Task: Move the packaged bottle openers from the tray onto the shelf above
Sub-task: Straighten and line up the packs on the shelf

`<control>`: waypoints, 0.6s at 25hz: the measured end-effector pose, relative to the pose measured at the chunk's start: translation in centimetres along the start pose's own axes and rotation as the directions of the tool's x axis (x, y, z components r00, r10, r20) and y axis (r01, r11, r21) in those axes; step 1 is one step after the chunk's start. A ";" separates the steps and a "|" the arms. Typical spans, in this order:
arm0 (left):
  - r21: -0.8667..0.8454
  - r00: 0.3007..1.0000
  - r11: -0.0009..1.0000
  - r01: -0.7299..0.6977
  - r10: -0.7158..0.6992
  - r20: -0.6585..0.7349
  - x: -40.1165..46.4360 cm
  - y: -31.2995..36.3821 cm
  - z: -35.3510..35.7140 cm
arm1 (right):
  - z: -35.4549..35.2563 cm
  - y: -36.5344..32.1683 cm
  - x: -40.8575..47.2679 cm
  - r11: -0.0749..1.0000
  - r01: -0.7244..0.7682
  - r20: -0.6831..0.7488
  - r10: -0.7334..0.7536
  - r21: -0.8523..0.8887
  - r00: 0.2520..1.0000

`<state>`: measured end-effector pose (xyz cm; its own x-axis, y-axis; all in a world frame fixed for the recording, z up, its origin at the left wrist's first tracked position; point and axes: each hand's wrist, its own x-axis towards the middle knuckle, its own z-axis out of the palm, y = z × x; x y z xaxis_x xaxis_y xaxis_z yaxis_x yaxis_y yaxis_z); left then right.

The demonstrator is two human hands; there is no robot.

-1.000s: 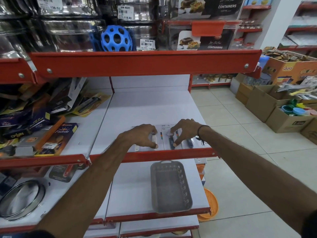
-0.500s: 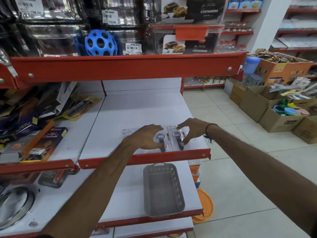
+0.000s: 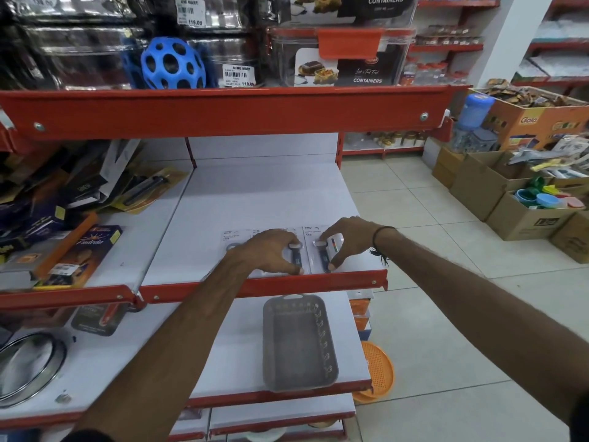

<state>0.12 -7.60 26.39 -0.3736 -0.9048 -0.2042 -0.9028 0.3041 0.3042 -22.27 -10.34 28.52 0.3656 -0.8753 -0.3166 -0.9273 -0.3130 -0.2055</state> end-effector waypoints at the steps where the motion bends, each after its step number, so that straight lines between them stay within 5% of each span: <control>1: -0.003 1.000 1.000 0.001 -0.001 0.002 0.0 0.0 0.0 | -0.1 -0.1 -0.1 1.000 0.002 0.003 -0.002 -0.021 1.000; 15: 0.019 0.999 1.000 0.006 -0.007 0.033 0.3 -0.1 -0.3 | -1.0 0.0 -0.2 0.995 -0.041 0.014 0.042 -0.090 0.999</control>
<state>0.16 -7.93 26.55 -0.3743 -0.8965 -0.2372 -0.9089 0.3040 0.2855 -22.38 -10.54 29.47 0.3273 -0.8825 -0.3376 -0.9449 -0.3091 -0.1080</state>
